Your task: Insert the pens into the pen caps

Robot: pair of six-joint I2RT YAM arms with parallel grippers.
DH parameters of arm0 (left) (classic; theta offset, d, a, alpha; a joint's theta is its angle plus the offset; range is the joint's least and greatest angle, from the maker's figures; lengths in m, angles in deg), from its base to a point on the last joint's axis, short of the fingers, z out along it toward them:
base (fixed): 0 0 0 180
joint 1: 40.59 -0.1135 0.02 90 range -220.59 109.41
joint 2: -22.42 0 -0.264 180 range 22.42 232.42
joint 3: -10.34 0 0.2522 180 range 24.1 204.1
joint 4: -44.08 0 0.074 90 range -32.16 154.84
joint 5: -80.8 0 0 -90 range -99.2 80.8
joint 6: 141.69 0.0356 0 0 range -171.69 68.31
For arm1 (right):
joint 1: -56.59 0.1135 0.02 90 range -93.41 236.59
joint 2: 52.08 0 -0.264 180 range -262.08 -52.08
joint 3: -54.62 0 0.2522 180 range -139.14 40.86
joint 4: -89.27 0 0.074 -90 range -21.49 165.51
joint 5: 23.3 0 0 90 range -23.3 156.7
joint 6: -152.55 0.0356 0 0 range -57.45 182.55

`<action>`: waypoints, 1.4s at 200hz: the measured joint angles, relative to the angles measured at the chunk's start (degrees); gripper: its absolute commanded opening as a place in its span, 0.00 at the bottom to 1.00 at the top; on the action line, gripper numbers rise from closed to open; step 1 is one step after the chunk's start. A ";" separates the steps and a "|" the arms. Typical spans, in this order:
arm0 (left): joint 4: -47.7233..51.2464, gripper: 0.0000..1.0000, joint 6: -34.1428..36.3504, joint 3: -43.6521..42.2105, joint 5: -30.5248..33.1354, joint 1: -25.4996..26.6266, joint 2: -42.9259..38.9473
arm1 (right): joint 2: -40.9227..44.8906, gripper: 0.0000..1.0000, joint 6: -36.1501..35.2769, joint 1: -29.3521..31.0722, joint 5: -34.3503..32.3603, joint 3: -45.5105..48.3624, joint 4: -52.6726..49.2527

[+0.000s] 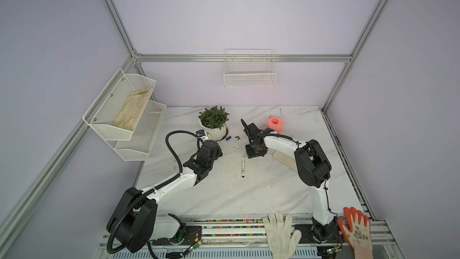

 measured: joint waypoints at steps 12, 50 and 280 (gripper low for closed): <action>0.02 0.00 -0.02 0.00 0.00 0.00 0.02 | 0.11 0.49 -0.11 0.00 -0.94 0.33 0.00; 0.00 0.00 -0.02 0.00 -0.04 0.00 0.17 | 0.11 0.48 -0.33 0.00 -0.94 0.42 0.09; -7.17 0.00 13.31 0.00 -23.37 0.17 3.78 | 18.10 0.00 -1.40 -0.87 13.29 11.19 19.80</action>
